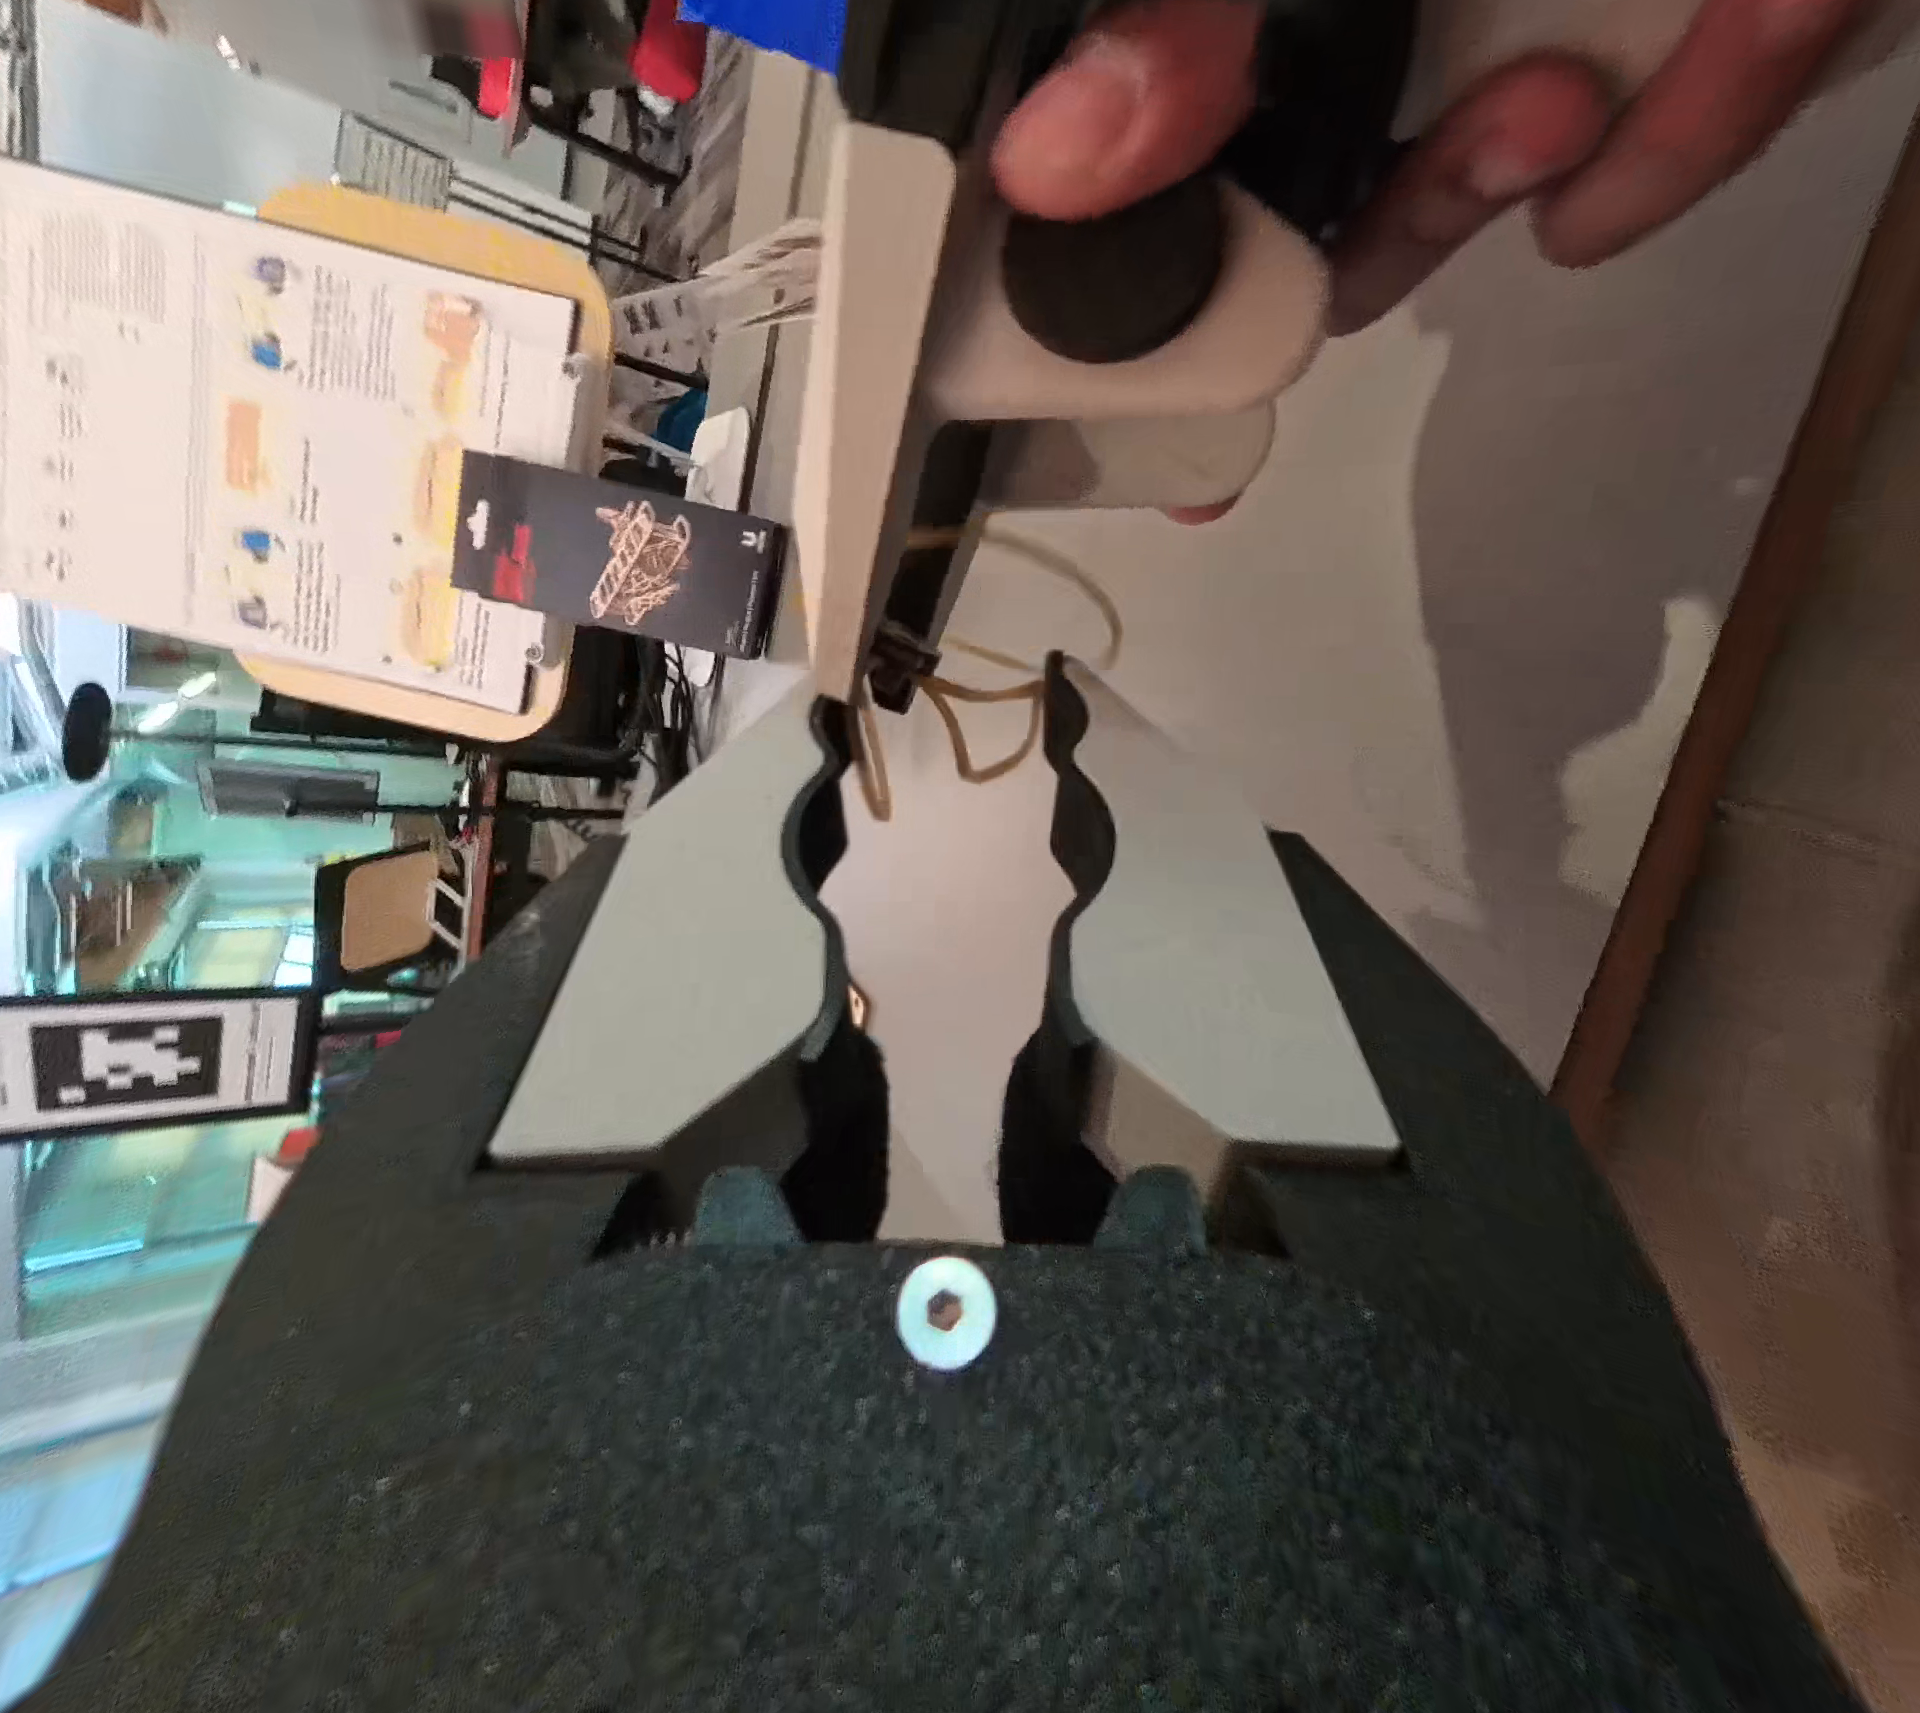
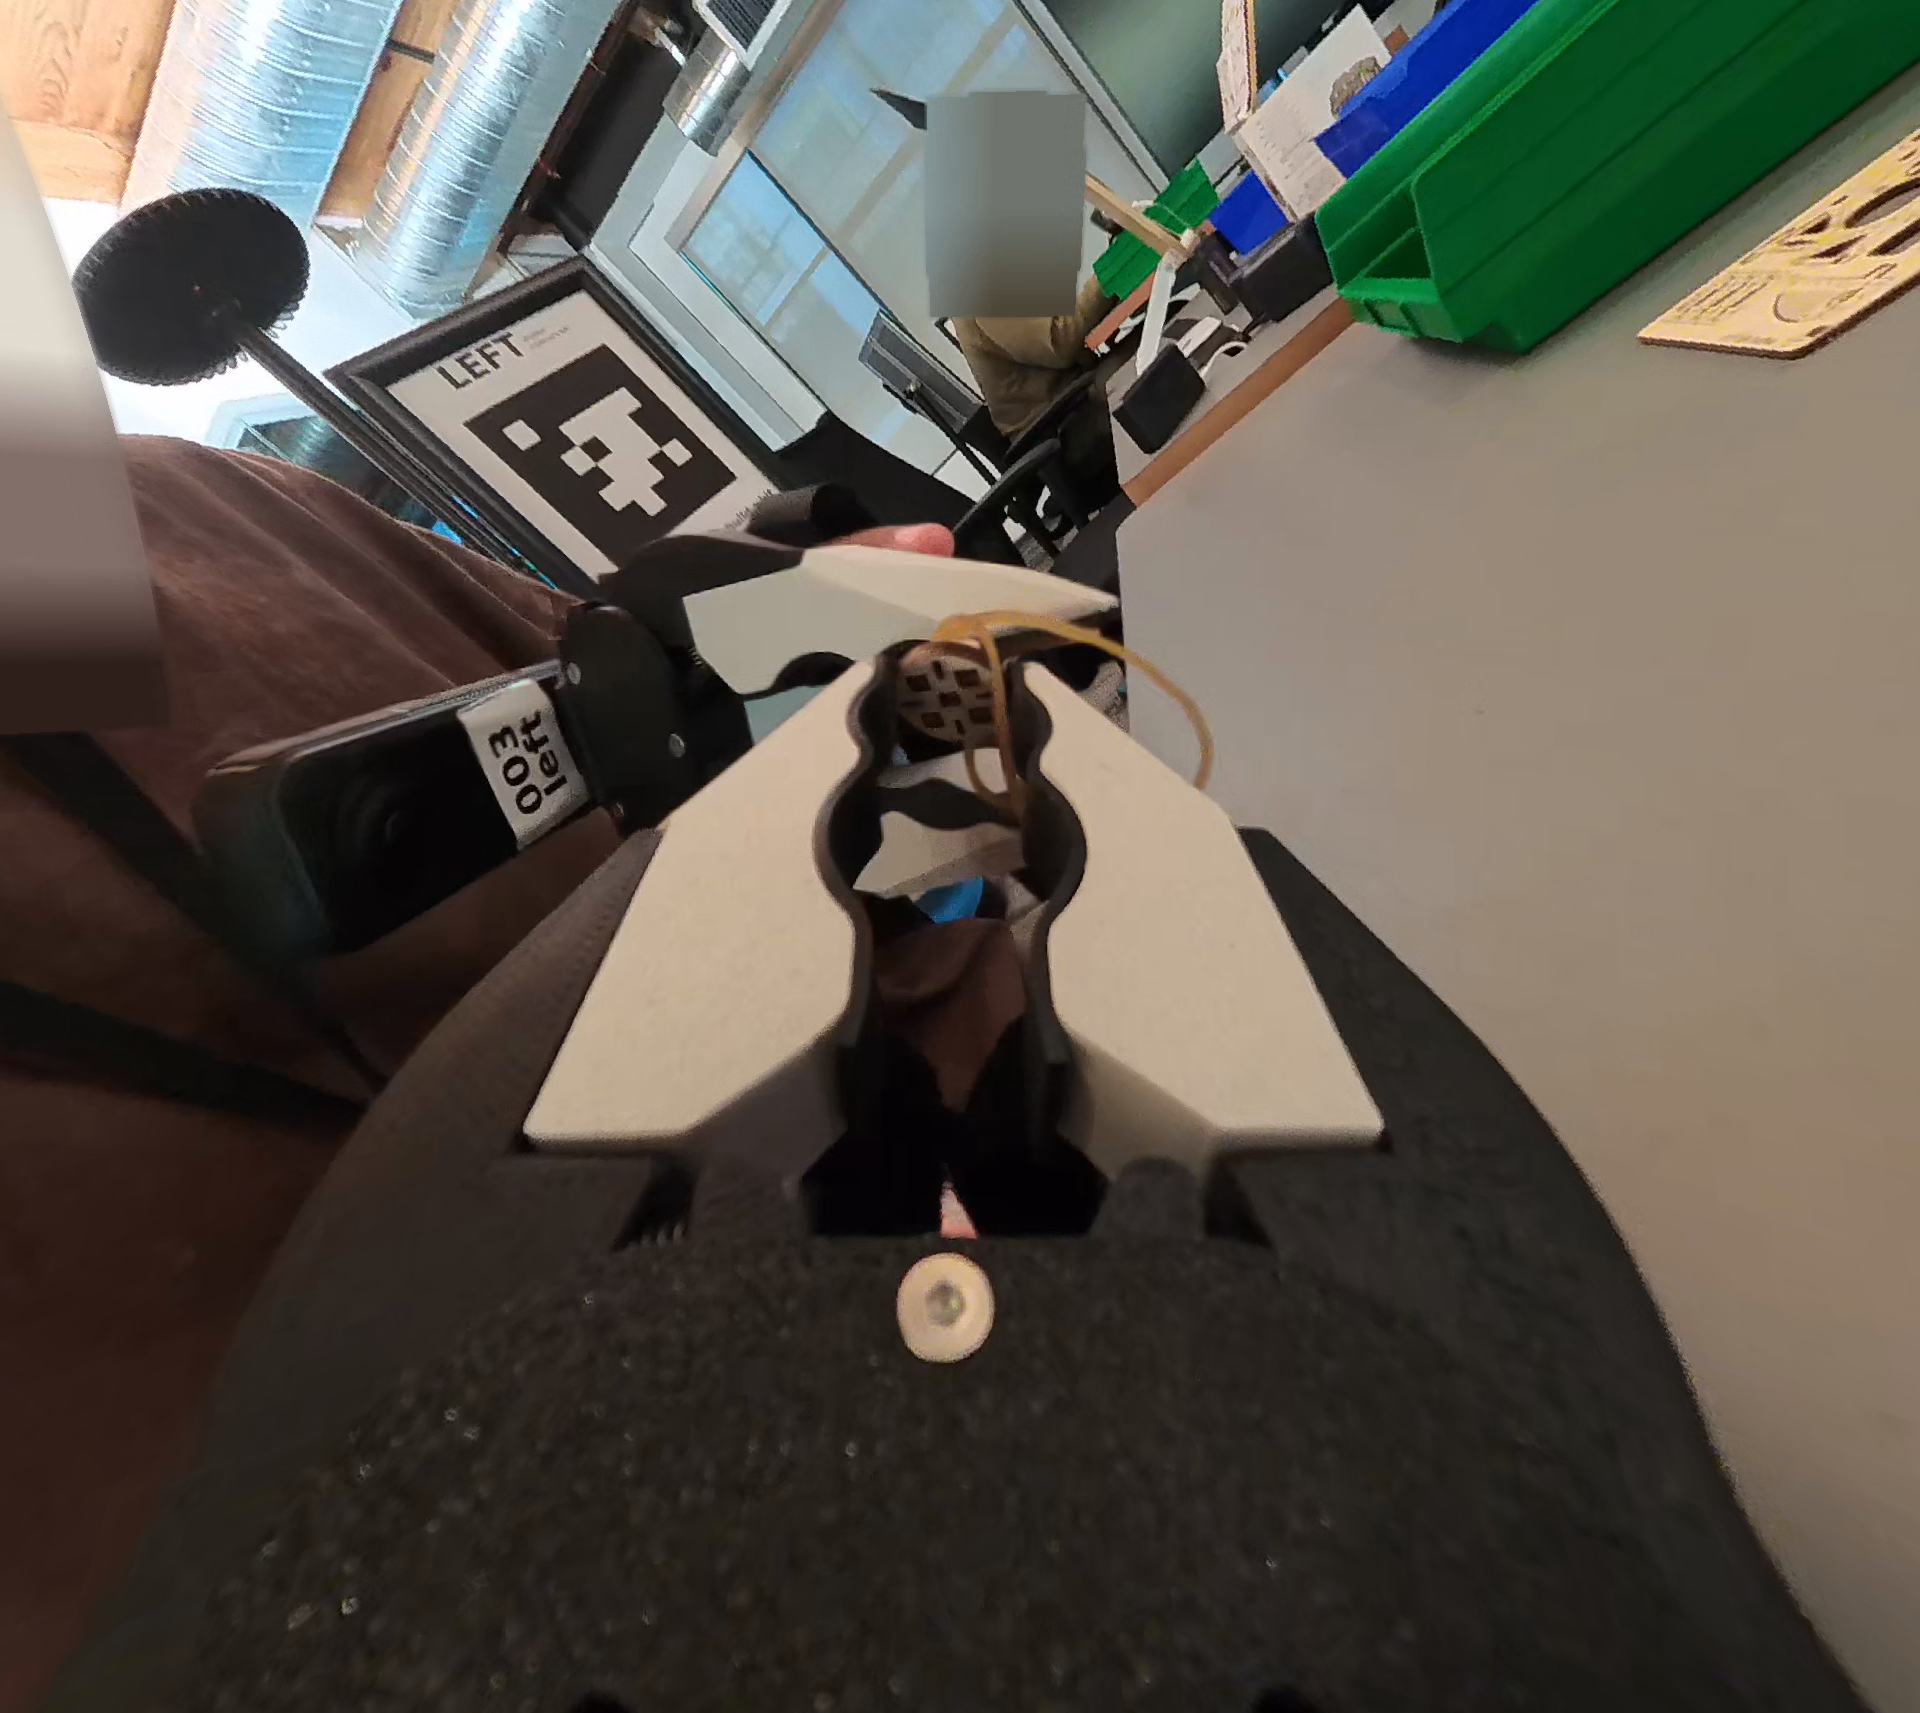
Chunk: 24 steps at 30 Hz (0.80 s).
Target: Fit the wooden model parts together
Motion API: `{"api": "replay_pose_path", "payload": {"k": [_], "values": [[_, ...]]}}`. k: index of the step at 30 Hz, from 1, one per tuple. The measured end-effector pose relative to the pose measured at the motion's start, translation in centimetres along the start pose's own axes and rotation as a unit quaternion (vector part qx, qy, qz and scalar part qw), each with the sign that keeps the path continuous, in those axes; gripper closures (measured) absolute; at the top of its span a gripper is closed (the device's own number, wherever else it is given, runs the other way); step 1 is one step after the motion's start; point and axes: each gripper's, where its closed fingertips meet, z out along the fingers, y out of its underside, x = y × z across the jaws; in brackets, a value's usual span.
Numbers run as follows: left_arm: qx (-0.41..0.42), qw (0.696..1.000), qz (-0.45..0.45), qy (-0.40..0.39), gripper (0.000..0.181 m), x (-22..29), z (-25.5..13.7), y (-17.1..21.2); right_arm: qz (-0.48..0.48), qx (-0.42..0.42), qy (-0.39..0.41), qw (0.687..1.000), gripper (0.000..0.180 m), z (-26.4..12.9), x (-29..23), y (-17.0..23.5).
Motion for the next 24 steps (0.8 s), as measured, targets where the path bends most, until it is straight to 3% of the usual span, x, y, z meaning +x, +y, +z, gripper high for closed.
{"api": "replay_pose_path", "payload": {"k": [1, 4, 11, 24], "values": [[0.004, 1.000, -0.010, -0.015, 0.152, -0.4, -0.2, -0.2, 0.000, 0.006, 0.000, 1.000, 0.159, 0.1, -0.1, -0.1], [0.015, 0.998, -0.048, -0.048, 0.164, -1.5, -0.9, -0.8, -0.001, 0.033, -0.001, 0.999, 0.159, 0.1, -0.4, -0.6], [0.011, 0.988, -0.140, -0.068, 0.169, -2.6, -1.6, -1.3, 0.013, 0.097, 0.002, 0.995, 0.159, 0.1, -0.6, -1.8], [0.030, 0.990, -0.086, -0.112, 0.169, -3.2, -1.7, -1.3, 0.086, 0.160, -0.048, 0.982, 0.159, 0.2, -1.2, -2.5]]}}
